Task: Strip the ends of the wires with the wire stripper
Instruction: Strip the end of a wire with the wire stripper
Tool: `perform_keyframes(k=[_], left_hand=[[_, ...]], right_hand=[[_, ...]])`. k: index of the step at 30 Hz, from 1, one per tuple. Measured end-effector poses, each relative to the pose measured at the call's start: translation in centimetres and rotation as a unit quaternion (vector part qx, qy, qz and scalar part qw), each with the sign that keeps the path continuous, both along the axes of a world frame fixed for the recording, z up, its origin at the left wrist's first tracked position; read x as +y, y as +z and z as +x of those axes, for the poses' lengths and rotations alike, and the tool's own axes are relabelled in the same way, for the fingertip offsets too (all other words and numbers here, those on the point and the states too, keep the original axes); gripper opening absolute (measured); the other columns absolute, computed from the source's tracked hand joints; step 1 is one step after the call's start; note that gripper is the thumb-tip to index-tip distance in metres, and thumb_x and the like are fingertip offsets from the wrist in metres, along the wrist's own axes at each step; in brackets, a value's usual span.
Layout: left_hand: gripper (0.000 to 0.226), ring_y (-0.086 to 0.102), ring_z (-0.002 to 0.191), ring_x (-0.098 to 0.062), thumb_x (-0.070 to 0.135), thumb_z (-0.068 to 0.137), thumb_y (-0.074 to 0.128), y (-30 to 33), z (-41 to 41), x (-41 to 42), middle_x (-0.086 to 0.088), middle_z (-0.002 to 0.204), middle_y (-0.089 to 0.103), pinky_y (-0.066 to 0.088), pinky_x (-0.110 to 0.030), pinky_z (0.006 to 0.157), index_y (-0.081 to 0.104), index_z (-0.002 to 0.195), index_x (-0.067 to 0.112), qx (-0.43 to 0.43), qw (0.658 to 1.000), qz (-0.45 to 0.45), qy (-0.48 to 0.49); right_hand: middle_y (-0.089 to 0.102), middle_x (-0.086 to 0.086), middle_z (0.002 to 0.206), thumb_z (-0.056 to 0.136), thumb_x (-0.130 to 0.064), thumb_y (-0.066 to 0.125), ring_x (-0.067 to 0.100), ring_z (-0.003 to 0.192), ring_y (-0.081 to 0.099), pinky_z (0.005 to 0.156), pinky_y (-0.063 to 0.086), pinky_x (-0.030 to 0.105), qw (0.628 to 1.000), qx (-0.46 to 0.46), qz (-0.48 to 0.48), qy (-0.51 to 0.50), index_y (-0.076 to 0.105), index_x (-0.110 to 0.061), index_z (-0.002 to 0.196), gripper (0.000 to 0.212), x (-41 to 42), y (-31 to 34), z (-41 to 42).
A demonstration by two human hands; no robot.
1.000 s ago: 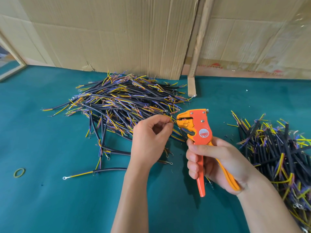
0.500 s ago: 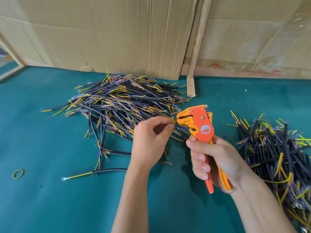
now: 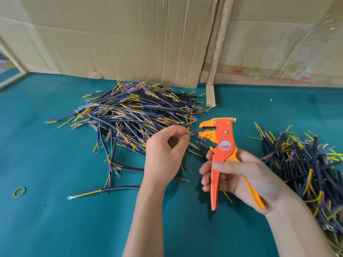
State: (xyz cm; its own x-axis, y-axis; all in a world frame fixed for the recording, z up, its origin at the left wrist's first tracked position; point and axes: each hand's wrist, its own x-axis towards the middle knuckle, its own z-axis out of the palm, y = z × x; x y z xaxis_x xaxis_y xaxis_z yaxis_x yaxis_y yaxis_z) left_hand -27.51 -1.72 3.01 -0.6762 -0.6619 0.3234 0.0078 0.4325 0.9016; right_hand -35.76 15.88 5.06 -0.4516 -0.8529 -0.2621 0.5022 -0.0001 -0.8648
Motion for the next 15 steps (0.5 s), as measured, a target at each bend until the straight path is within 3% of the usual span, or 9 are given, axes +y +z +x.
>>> perform_keyframes(k=[6,15], left_hand=[[0.011,0.053,0.067,-0.025,0.011,0.09,0.069,0.12,0.08,0.13,-0.003,0.071,0.065,0.044,-0.032,0.064,0.071,0.082,0.018,0.001,1.0,0.003,-0.006],[0.007,0.05,0.063,-0.022,0.014,0.088,0.068,0.11,0.08,0.17,-0.004,0.071,0.064,0.044,-0.032,0.064,0.071,0.082,0.017,0.005,1.0,0.007,-0.014]], right_hand=[[0.058,0.022,0.08,0.077,-0.003,0.074,0.037,0.067,0.06,0.062,0.057,0.045,1.0,0.001,-0.008,0.002,0.065,-0.002,0.099,0.024,-0.59,0.32,0.54],[0.048,0.015,0.067,0.078,-0.01,0.073,0.029,0.052,0.049,0.049,0.049,0.037,1.0,-0.003,-0.007,-0.018,0.058,-0.004,0.092,0.021,-0.93,0.26,0.83]])
